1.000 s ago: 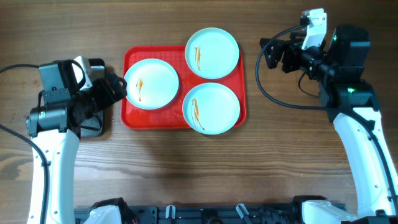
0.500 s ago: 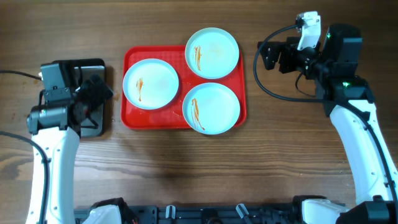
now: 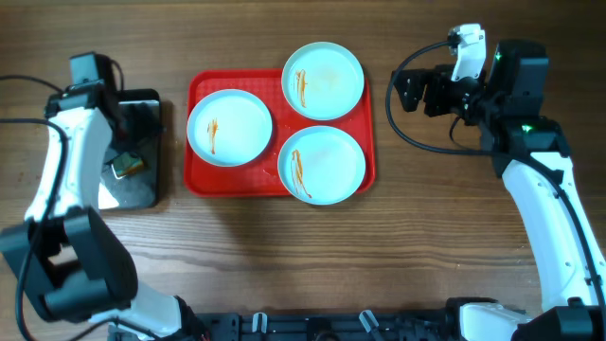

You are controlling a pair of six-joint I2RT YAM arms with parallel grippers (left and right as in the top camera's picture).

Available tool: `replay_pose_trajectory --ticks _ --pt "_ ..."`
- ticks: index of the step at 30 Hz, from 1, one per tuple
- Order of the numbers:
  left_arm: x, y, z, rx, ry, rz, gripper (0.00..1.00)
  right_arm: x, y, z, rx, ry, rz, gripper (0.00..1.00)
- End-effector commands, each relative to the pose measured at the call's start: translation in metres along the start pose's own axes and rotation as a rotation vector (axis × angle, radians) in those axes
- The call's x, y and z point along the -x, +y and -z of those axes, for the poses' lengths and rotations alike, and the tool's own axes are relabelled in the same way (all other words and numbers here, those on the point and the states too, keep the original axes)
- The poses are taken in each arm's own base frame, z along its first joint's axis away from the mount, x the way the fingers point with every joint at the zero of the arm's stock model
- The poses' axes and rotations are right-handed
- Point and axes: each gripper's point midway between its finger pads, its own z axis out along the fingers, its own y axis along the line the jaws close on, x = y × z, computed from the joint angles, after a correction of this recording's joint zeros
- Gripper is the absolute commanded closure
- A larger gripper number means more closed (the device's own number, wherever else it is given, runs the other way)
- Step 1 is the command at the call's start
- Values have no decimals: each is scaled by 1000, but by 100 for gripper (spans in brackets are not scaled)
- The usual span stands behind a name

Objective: Clean dirty plates on tray and stack at the side

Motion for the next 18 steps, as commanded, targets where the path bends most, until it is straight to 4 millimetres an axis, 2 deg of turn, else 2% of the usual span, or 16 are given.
replay_pose_trajectory --ticks 1,7,9,12,18 --pt "15 6 -21 6 -8 -18 6 9 2 0 -2 -19 16 1" --pt "28 1 -41 4 -41 -108 12 9 2 0 -1 -19 16 0" --pt "26 5 -52 17 -23 -103 18 9 2 0 -2 -19 16 0" --pt "25 14 -65 31 5 -80 18 9 2 0 -1 -19 16 0" --pt "26 30 -73 44 23 -44 18 9 2 0 -2 -19 16 1"
